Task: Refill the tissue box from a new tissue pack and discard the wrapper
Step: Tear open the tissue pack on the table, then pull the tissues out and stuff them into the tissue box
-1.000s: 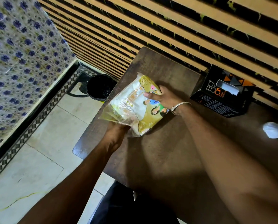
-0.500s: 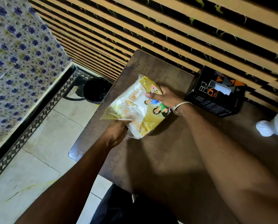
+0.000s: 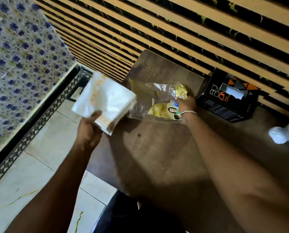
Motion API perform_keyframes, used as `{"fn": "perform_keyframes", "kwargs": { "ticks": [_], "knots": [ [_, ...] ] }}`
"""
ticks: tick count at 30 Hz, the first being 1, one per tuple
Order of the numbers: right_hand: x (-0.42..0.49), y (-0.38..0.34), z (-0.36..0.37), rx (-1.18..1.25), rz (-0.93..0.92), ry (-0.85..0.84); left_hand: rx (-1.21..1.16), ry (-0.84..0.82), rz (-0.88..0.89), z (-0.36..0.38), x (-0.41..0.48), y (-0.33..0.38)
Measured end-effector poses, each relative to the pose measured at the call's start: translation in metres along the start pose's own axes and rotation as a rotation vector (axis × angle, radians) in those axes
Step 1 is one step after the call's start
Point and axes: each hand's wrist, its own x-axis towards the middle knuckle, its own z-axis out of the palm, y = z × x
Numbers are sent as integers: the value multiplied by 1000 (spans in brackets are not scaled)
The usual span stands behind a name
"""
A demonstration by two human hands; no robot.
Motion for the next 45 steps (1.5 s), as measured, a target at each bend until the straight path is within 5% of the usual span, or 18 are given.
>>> {"fn": "perform_keyframes", "kwargs": {
  "ticks": [5, 14, 21, 29, 35, 41, 45],
  "knots": [
    [66, 56, 31, 52, 46, 127, -136, -97, -30, -3, -14, 29],
    [-35, -7, 28, 13, -87, 50, 474, -428, -298, 22, -12, 14],
    [-41, 6, 21, -29, -127, 0, 809, -452, -463, 17, 22, -14],
    [-30, 31, 28, 17, -19, -72, 1016, -407, -212, 27, 11, -20],
    [-92, 34, 4, -77, 58, 107, 1082, -346, -20, 19, 4, -27],
    [-156, 76, 16, 80, 187, -232, 978, -381, 32, 9, -3, -32],
    [-164, 78, 17, 259, 106, -381, 898, -449, 43, 6, -16, -29]
  ]
}}
